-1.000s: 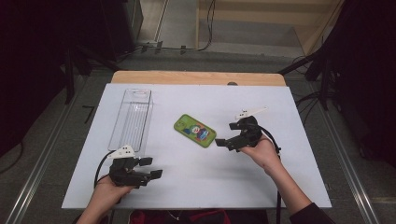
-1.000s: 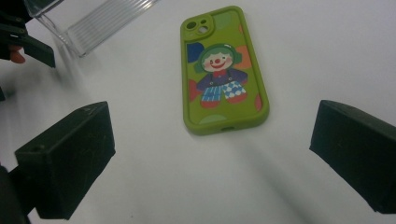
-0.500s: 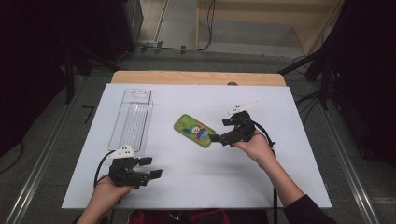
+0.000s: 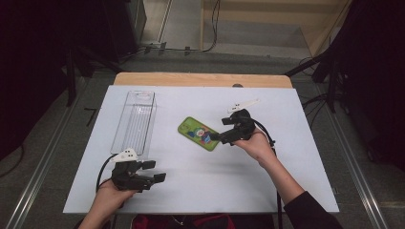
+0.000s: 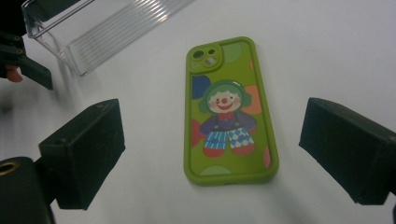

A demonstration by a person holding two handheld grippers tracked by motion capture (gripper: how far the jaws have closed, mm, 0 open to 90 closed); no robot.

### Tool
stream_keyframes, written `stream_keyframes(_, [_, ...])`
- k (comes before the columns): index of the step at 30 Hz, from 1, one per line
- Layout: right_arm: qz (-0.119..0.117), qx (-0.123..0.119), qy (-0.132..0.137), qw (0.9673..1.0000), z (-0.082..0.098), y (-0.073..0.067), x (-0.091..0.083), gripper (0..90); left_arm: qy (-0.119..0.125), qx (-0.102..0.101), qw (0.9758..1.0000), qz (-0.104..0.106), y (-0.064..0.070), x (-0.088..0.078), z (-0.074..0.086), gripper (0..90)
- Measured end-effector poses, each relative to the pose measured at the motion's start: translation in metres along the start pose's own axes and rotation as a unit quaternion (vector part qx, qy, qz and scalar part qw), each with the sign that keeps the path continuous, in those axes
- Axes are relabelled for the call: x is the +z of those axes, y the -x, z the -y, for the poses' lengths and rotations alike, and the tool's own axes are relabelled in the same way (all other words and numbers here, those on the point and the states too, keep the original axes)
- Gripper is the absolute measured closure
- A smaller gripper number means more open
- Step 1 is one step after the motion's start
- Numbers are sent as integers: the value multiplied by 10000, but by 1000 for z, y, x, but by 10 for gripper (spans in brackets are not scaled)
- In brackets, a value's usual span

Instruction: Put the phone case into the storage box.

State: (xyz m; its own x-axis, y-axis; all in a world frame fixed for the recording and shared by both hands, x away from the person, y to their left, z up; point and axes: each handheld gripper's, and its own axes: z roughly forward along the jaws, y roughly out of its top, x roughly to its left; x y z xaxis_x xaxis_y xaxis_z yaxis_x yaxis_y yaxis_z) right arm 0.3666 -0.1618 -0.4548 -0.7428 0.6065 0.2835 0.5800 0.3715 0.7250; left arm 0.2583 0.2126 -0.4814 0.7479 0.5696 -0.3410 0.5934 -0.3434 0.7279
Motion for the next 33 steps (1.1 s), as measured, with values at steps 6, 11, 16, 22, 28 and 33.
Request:
stream_keyframes(6, [-47, -10, -54, 10000, -6, -3, 11, 51, -2, -22, 10000, 2, 0, 0, 0, 277])
stream_keyframes(11, [-77, -95, -94, 9999, -13, -4, 18, 51, -1, -36, 10000, 2, 0, 0, 0, 277])
stream_keyframes(16, [-51, -113, -68, 9999, -18, -4, 24, 51, -16, -33, 10000, 12, 0, 0, 0, 277])
stream_keyframes(22, [-88, -95, -82, 9999, -24, -3, 36, 51, -27, -32, 10000, 19, 0, 1, 0, 277])
stream_keyframes(28, [-93, -85, -153, 9998, -31, -2, 50, 51, -7, -47, 10000, 22, -2, 0, 1, 277])
stream_keyframes(33, [-59, -117, -190, 9997, -31, -3, 53, 51, -17, -41, 10000, 16, -2, -1, 1, 277])
